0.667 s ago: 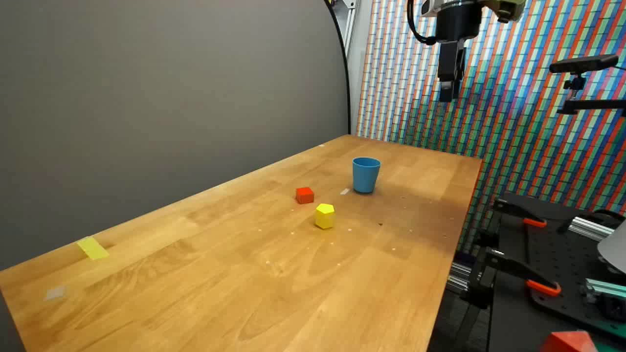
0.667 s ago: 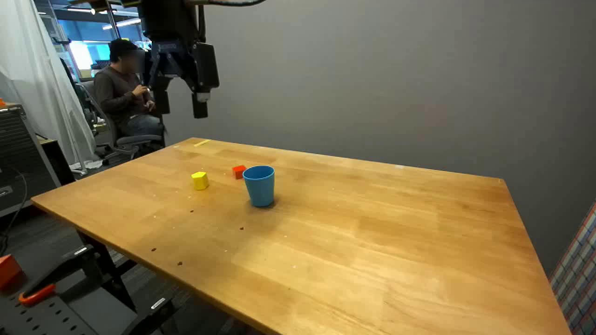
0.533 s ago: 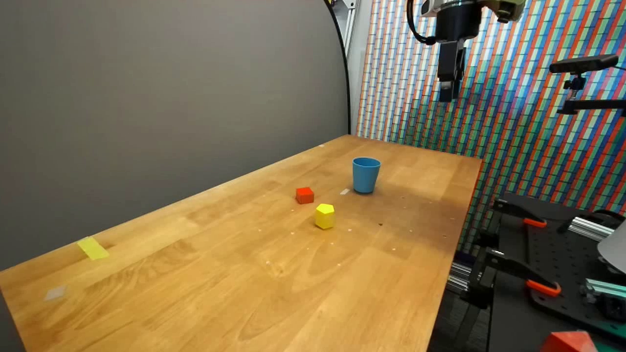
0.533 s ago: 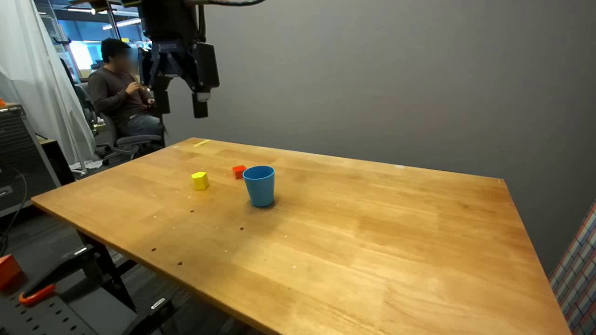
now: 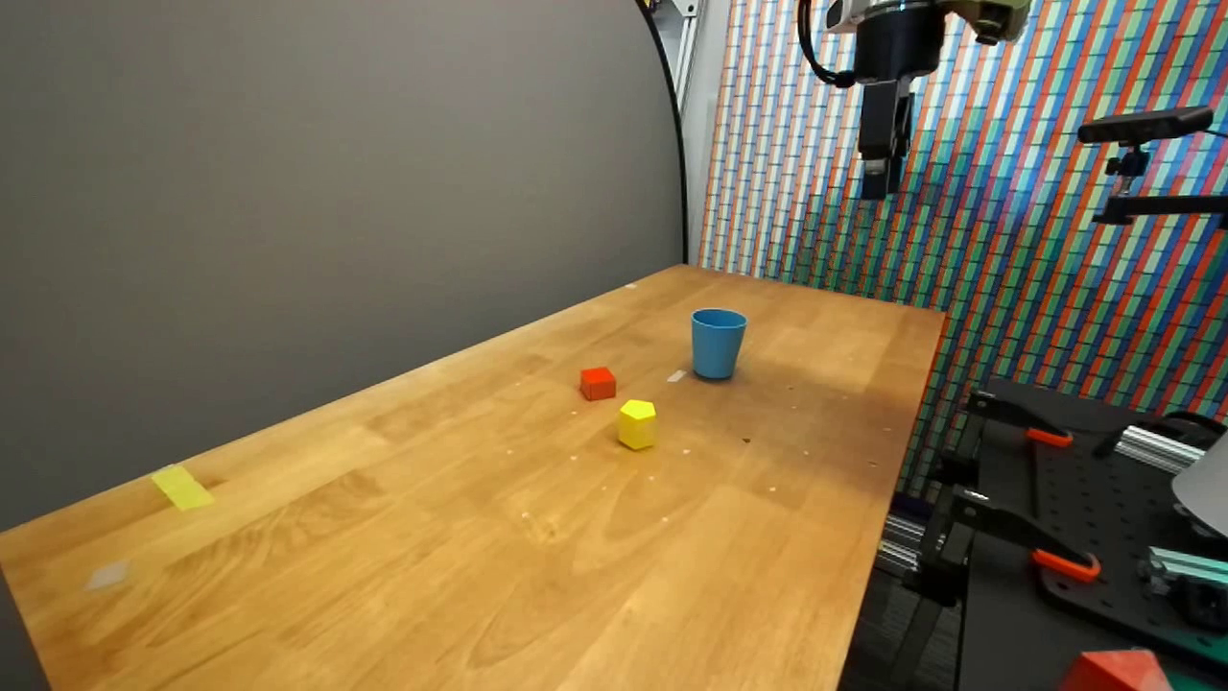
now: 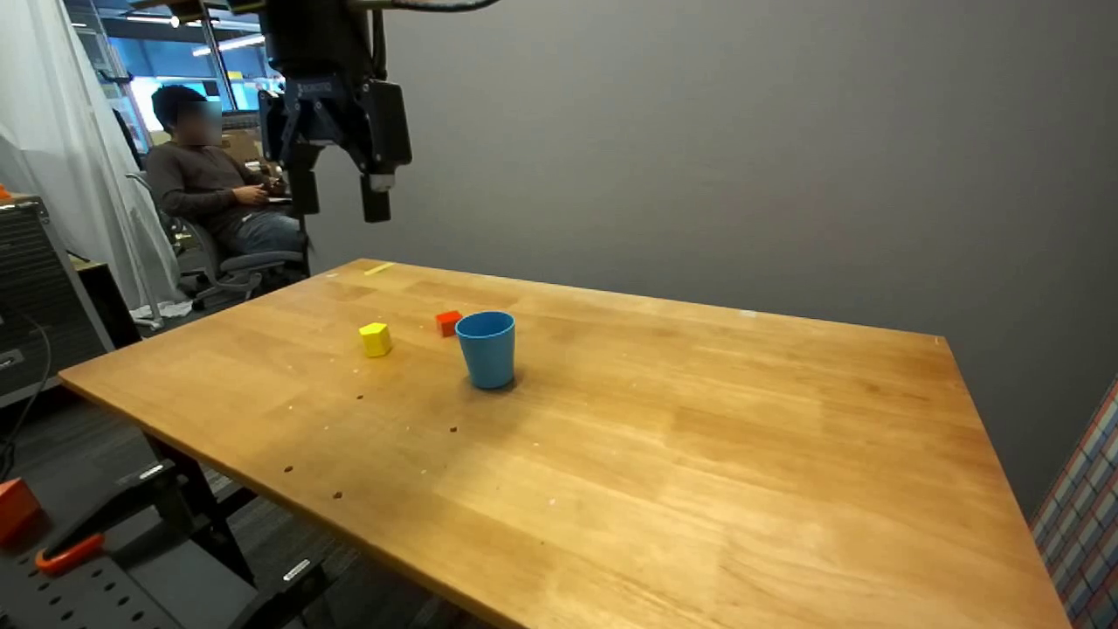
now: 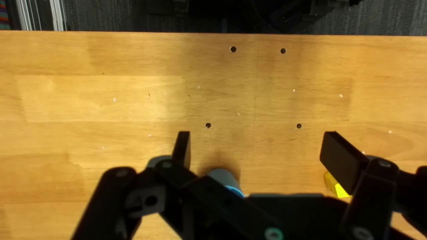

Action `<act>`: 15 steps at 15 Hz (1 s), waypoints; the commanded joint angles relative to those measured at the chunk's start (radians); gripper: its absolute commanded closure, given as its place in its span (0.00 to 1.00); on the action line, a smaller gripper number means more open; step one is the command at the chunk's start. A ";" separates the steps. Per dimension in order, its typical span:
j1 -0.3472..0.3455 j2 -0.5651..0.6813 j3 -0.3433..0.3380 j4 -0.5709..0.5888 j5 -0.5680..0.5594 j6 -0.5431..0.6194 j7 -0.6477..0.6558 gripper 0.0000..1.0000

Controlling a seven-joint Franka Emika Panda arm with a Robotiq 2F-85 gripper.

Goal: Put the yellow block in the cup

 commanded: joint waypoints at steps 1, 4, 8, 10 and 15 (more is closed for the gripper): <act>0.017 0.101 0.032 0.091 -0.010 -0.028 0.012 0.00; 0.058 0.292 0.109 0.244 -0.043 -0.081 0.041 0.00; 0.114 0.529 0.175 0.457 -0.096 -0.166 0.018 0.00; 0.136 0.647 0.191 0.561 -0.101 -0.159 -0.015 0.00; 0.170 0.938 0.216 0.827 -0.070 -0.127 -0.093 0.00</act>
